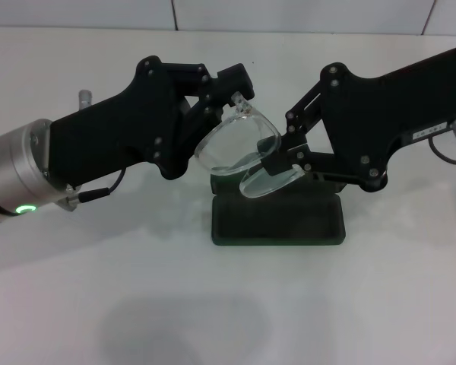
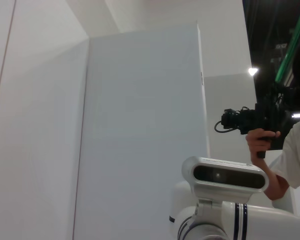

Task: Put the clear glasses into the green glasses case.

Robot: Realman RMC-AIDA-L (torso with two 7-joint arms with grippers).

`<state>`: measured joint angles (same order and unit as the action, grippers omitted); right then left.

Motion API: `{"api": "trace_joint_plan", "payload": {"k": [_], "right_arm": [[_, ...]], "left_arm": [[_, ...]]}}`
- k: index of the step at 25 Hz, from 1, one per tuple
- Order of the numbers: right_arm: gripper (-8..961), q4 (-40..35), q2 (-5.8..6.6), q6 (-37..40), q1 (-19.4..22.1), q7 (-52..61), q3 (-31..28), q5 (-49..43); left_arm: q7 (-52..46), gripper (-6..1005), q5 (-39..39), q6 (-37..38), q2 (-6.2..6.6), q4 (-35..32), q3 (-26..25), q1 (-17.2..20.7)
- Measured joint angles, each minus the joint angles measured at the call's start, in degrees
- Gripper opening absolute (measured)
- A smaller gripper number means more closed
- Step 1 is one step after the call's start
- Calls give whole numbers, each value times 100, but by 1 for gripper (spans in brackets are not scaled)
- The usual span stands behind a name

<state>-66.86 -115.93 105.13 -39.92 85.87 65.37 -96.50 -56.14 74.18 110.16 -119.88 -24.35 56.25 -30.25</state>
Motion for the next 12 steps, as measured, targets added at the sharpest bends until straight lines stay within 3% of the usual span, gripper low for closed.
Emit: {"api": "trace_joint_plan", "payload": {"k": [12], "right_arm": [[66,-3,0,-88,78,-75,19,1]], "left_arm": [[-7,21,1,49,-1,0,71,-9]]}}
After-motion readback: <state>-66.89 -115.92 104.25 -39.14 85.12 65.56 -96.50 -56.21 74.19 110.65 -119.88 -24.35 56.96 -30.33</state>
